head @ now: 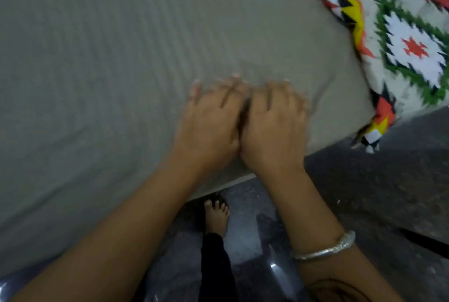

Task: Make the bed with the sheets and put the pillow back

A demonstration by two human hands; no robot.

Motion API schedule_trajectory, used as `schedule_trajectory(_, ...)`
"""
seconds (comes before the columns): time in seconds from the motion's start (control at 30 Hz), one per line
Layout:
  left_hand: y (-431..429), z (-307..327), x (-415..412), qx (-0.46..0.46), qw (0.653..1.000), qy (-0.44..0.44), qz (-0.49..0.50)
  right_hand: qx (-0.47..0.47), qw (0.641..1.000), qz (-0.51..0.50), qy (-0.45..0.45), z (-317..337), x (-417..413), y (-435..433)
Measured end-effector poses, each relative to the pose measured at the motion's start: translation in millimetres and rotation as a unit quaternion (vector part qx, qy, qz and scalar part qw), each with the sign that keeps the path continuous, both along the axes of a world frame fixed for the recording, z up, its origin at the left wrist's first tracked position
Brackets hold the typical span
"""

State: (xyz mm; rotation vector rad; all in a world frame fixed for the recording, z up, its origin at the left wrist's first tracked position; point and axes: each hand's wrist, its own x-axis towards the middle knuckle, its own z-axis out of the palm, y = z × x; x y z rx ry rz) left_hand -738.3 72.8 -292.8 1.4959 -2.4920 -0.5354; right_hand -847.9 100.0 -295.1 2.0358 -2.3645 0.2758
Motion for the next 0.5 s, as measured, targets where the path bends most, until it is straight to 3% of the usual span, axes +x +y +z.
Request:
schedule_trajectory(0.17,2,-10,114,0.032,0.965,-0.164,0.201,0.106,0.979,0.171,-0.021,-17,97,-15)
schedule_trajectory(0.27,19,-19,161,0.068,0.942,-0.165,0.283,0.131,0.96,0.246,-0.025,-22,148,-11)
schedule_trajectory(0.4,64,-23,204,0.049,0.937,-0.177,0.296,0.129,0.926,0.353,-0.029,-18,193,16)
schedule_trajectory(0.5,92,-20,245,0.044,0.898,-0.195,0.392,0.124,0.888,0.443,-0.004,-10,214,19)
